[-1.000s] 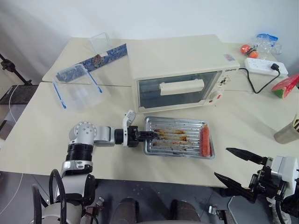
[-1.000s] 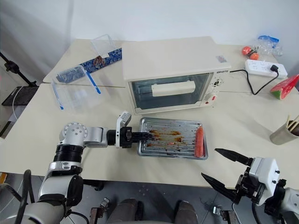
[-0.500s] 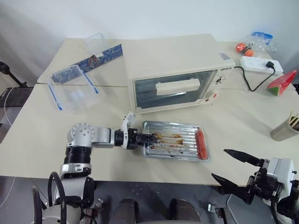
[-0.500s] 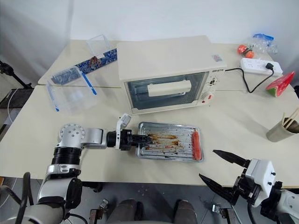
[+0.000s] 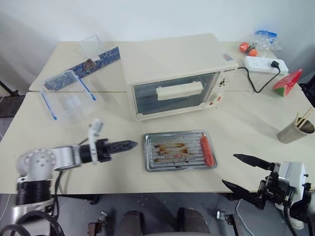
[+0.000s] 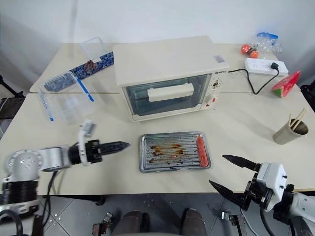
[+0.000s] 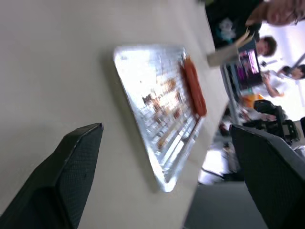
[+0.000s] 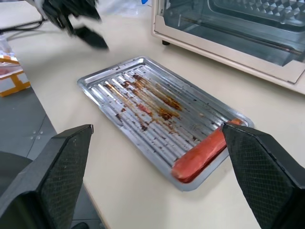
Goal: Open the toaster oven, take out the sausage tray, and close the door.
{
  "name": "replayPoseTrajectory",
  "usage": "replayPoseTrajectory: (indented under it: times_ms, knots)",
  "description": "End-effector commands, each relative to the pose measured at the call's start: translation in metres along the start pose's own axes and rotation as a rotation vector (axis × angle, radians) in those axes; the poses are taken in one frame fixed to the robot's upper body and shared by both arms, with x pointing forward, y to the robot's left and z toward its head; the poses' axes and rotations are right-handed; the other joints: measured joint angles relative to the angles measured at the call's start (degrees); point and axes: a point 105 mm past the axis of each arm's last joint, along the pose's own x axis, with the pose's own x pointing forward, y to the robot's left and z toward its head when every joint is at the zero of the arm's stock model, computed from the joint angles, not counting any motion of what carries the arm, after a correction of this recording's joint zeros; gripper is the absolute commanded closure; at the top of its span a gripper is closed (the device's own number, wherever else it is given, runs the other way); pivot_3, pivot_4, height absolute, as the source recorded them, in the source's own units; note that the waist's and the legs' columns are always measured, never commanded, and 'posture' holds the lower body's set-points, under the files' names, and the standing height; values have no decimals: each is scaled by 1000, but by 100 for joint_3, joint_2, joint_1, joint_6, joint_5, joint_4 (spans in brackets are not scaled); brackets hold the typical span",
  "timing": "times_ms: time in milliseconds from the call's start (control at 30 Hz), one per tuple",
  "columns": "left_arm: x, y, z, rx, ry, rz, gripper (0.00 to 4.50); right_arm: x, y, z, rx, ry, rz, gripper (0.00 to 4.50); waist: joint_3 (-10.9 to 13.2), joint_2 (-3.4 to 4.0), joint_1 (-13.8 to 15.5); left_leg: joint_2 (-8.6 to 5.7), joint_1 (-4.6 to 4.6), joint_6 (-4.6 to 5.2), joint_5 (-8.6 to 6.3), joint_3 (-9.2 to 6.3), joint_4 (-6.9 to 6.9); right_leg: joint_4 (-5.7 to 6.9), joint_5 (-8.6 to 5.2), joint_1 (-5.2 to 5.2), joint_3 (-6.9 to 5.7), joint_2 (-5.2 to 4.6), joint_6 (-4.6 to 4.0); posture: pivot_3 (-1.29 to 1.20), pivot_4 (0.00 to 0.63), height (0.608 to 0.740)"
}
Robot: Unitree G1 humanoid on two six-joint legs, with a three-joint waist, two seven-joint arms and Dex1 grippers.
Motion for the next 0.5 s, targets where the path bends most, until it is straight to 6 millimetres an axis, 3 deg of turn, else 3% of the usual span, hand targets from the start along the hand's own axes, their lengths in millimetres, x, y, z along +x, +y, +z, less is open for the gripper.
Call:
replayPoseTrajectory:
  times_ms: [33, 67, 233, 367, 500]
  knots:
    - [-26, -6, -1, 390, 69, -72, 26, -3, -6, 3, -24, -12, 44, 0, 0, 3, 10, 1, -1, -1, -1, 5, -6, -13, -1, -5, 1, 0, -2, 0, 150, 740]
    - [-28, -4, -4, 421, 90, -81, 26, -3, -6, 3, -27, -12, 48, 0, 0, 3, 49, 1, 0, -1, -1, 9, -15, -24, -2, -6, 1, 0, -4, 0, 150, 740]
    - [-82, 38, -8, 863, 119, 212, 26, -17, -22, -5, -69, 54, 110, 0, 2, 7, 52, 3, -9, 11, -12, 20, -26, -47, 6, -3, -4, -1, -3, 0, 150, 740]
    - [-113, 56, -18, 948, 156, 356, 26, -35, -25, -8, -101, 86, 83, 0, 3, 3, 66, 18, -9, 14, -34, 31, -29, -52, 8, -5, -42, 3, 2, 0, 150, 740]
    - [-117, 59, -13, 982, 73, 430, 26, -40, -29, -6, -119, 78, 30, 0, 3, -2, 61, 18, -8, 23, -41, 47, -18, -55, 16, -3, -48, -4, 16, 0, 150, 740]
